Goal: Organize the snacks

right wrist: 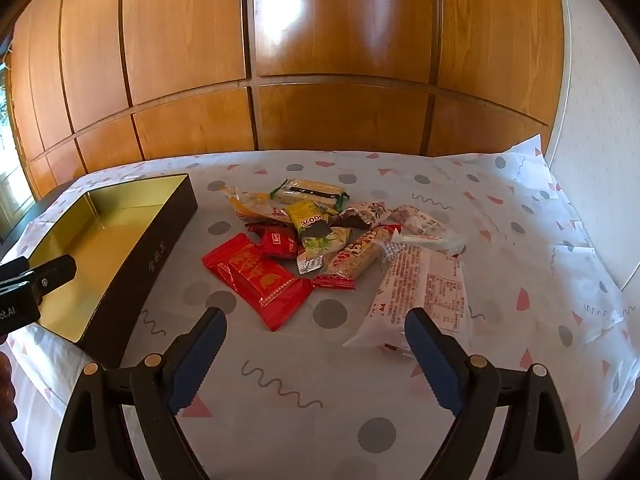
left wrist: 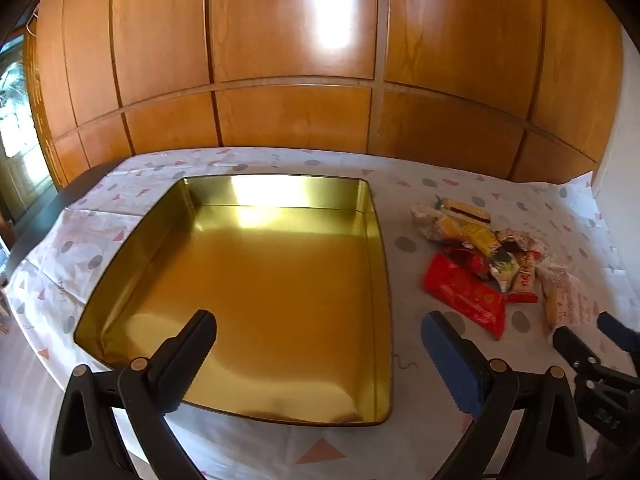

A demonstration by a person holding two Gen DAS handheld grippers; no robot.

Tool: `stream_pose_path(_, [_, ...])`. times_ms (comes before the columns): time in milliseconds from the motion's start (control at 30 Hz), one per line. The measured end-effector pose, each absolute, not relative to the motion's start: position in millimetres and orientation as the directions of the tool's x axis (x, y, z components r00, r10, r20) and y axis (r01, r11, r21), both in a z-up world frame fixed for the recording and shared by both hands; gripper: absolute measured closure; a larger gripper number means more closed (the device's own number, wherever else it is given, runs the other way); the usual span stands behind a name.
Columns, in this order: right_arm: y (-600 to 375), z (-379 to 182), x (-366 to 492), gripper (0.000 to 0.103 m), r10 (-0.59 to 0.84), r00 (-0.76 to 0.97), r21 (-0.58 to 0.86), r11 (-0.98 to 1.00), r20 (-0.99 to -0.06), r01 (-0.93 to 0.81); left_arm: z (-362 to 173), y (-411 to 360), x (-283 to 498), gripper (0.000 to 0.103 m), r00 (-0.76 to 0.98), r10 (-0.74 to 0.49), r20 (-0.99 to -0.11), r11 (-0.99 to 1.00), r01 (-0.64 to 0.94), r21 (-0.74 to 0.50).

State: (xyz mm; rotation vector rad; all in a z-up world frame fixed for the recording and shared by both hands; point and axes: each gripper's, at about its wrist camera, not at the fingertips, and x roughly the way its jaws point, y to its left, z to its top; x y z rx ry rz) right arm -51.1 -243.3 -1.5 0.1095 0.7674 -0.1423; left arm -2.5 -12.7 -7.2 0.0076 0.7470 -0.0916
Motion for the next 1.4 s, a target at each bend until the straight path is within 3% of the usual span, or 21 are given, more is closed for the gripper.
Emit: stream_pose_path(1400, [-263, 2, -67, 0.011, -0.099, 0.719, 0.082, 0.974, -0.688, 0.212, -4, -55, -10, 0.000, 0.705, -0.160, -0.691, 0.971, 0.240, 0.020])
